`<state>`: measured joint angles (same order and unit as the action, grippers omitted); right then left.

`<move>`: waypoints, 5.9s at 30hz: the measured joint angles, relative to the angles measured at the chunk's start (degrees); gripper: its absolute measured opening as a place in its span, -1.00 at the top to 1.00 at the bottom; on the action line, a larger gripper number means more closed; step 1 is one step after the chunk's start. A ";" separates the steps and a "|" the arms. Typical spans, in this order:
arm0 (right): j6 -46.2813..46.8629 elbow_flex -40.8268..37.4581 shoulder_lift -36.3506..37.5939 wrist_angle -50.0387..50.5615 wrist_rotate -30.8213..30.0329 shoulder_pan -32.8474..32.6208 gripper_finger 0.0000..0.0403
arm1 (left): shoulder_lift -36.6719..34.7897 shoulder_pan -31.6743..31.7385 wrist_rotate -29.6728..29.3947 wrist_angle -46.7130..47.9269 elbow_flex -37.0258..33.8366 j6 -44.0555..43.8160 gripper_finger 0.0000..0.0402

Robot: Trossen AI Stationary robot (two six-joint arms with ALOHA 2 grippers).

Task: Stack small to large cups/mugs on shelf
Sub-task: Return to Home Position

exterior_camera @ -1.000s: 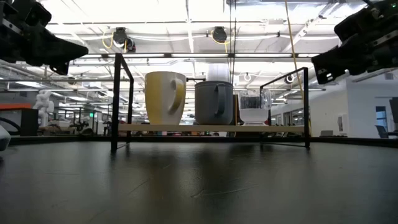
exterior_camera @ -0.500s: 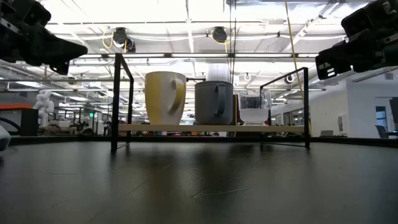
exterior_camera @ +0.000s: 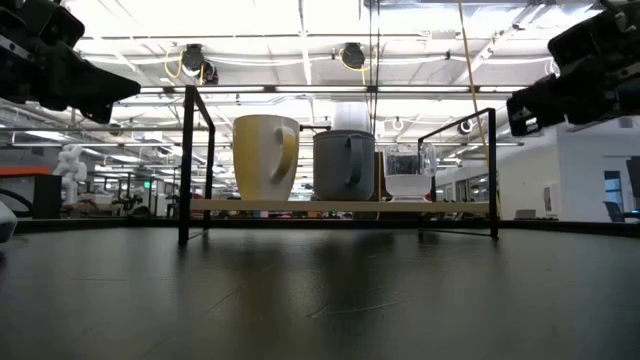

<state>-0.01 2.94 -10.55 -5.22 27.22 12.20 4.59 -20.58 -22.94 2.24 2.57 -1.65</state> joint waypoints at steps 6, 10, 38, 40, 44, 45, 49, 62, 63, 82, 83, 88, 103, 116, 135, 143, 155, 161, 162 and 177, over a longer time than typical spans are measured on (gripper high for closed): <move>-0.04 -1.77 0.00 -3.48 0.05 0.01 1.00 | 0.93 0.00 0.00 -0.15 0.00 -0.02 0.99; 2.32 -1.82 0.05 -7.86 0.04 0.01 1.00 | 1.04 0.00 0.00 -0.17 0.00 -0.04 0.93; 2.34 -2.05 0.04 -9.11 0.07 0.01 1.00 | 1.04 0.00 -0.02 -0.35 -0.04 -0.12 0.85; 2.34 -2.05 0.04 -9.11 0.07 0.01 1.00 | 1.04 0.00 -0.02 -0.35 -0.04 -0.11 0.85; 2.34 -2.07 0.04 -9.11 0.09 0.01 1.00 | 1.04 0.00 -0.04 -0.35 -0.04 -0.13 0.85; 2.35 -2.07 0.04 -9.11 0.09 0.01 1.00 | 1.04 0.00 -0.02 -0.35 -0.04 -0.11 0.85; 2.34 -2.07 0.04 -9.11 0.09 0.01 1.00 | 1.04 0.00 -0.04 -0.35 -0.04 -0.11 0.85; 2.35 -2.07 0.04 -9.11 0.09 0.01 1.00 | 1.04 0.00 -0.04 -0.35 -0.04 -0.11 0.85; 2.35 -2.07 0.04 -9.11 0.09 0.01 1.00 | 1.04 0.00 -0.04 -0.35 -0.04 -0.11 0.85; 2.35 -2.07 0.04 -9.11 0.09 0.01 1.00 | 1.04 0.00 -0.07 -0.35 -0.04 -0.10 0.85; 2.34 -2.07 0.04 -9.11 0.09 0.01 1.00 | 1.04 0.00 -0.07 -0.35 -0.04 -0.11 0.85; 2.33 -2.07 0.04 -9.11 0.09 0.01 1.00 | 1.04 0.00 -0.07 -0.35 -0.04 -0.09 0.85; 2.35 -2.07 0.04 -9.11 0.09 0.01 1.00 | 1.04 0.00 -0.07 -0.35 -0.04 -0.11 0.85; 2.35 -2.07 0.04 -9.09 0.09 0.02 1.00 | 1.03 -0.01 -0.07 -0.35 -0.04 -0.10 0.85; 2.35 -2.07 0.04 -9.11 0.09 0.01 1.00 | 1.03 0.00 -0.08 -0.35 -0.04 -0.11 0.85; 2.35 -2.07 0.04 -9.09 0.09 0.03 1.00 | 1.02 -0.01 -0.08 -0.35 -0.05 -0.09 0.85; 2.33 -2.07 0.04 -9.11 0.09 0.03 1.00 | 1.03 0.00 -0.09 -0.35 -0.04 -0.09 0.85; 2.33 -2.07 0.04 -9.10 0.09 0.03 1.00 | 1.02 0.00 -0.09 -0.35 -0.04 -0.09 0.85; 2.34 -2.07 0.04 -9.11 0.09 0.03 1.00 | 1.04 0.00 -0.09 -0.35 -0.04 -0.11 0.85; 2.34 -2.09 0.03 -9.11 0.09 0.02 1.00 | 1.01 -0.02 -0.07 -0.33 -0.04 -0.09 0.85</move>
<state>2.34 0.84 -10.51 -14.33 27.31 12.22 5.61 -20.60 -23.01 1.91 2.52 -1.74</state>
